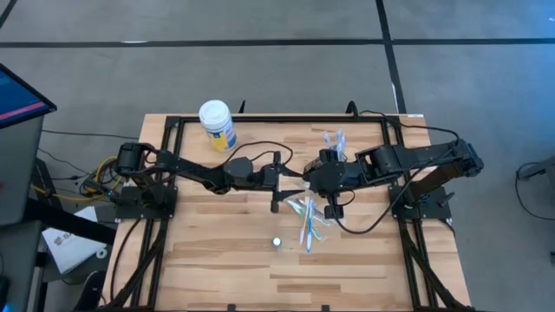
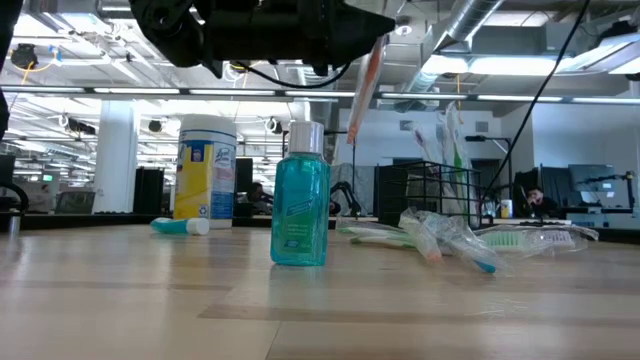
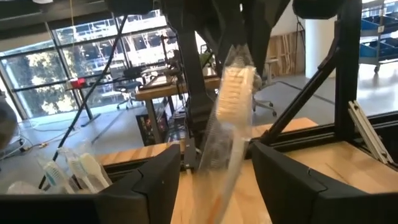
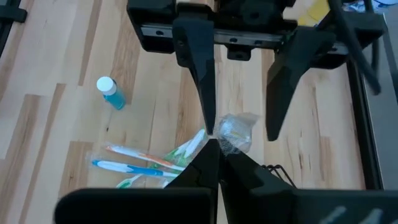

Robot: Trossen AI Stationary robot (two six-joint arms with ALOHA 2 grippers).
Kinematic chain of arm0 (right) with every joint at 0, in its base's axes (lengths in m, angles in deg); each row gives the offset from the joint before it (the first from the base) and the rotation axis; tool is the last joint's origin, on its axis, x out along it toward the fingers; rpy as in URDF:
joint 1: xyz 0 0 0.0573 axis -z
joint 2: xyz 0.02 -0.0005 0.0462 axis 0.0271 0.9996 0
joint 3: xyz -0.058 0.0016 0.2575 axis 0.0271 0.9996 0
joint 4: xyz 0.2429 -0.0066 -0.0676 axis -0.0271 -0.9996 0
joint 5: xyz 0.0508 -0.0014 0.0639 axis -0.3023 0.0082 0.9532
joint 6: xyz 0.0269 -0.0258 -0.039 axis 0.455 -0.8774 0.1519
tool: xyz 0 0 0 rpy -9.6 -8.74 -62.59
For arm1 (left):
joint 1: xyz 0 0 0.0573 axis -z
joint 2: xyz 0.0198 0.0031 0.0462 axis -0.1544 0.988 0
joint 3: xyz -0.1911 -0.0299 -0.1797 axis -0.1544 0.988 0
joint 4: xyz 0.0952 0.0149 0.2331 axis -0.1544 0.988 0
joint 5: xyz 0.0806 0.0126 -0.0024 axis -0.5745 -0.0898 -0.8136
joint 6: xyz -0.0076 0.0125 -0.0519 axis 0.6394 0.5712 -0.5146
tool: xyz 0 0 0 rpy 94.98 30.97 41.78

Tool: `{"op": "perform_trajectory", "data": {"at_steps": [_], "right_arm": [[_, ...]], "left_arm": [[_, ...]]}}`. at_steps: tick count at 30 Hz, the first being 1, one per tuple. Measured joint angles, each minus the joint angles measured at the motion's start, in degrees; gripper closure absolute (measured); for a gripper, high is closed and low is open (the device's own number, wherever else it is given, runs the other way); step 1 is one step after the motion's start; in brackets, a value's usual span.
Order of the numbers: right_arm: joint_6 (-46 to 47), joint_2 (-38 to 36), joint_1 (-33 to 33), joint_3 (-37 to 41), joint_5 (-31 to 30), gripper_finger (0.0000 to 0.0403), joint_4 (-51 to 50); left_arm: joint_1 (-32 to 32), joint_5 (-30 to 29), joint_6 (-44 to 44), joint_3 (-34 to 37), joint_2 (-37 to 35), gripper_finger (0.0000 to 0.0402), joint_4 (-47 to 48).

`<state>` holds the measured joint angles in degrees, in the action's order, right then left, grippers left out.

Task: Pick & Place toothbrushing station
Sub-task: Put the orange toothbrush into the mesh organizer

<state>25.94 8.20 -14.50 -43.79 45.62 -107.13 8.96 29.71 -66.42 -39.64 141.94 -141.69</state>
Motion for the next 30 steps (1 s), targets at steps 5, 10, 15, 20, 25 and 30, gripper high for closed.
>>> {"op": "perform_trajectory", "data": {"at_steps": [5,10,15,20,25,30], "right_arm": [[-0.78,0.0,0.33,0.0,0.07,0.0403,0.92],[-1.01,0.0,0.81,0.0,0.44,0.0403,0.97],[-1.02,0.0,1.49,0.0,0.5,0.0403,1.19],[-1.01,0.0,1.55,0.0,0.51,0.0403,1.16],[-1.01,0.0,1.55,0.0,0.93,0.0403,1.04],[-1.55,0.0,1.55,0.0,0.9,0.0403,0.89]], "left_arm": [[0.0,0.0,0.0,-0.01,0.0,0.022,-0.21],[0.0,-0.21,0.02,-0.01,-0.01,0.0239,-0.41],[0.0,-0.27,0.02,-0.01,0.0,0.0279,-0.44],[0.0,-0.15,0.02,-0.01,0.0,0.0331,-0.43],[0.06,0.05,0.04,-0.01,0.0,0.0386,-0.43],[-0.11,0.48,0.04,-0.01,0.0,0.0386,-0.32]]}}
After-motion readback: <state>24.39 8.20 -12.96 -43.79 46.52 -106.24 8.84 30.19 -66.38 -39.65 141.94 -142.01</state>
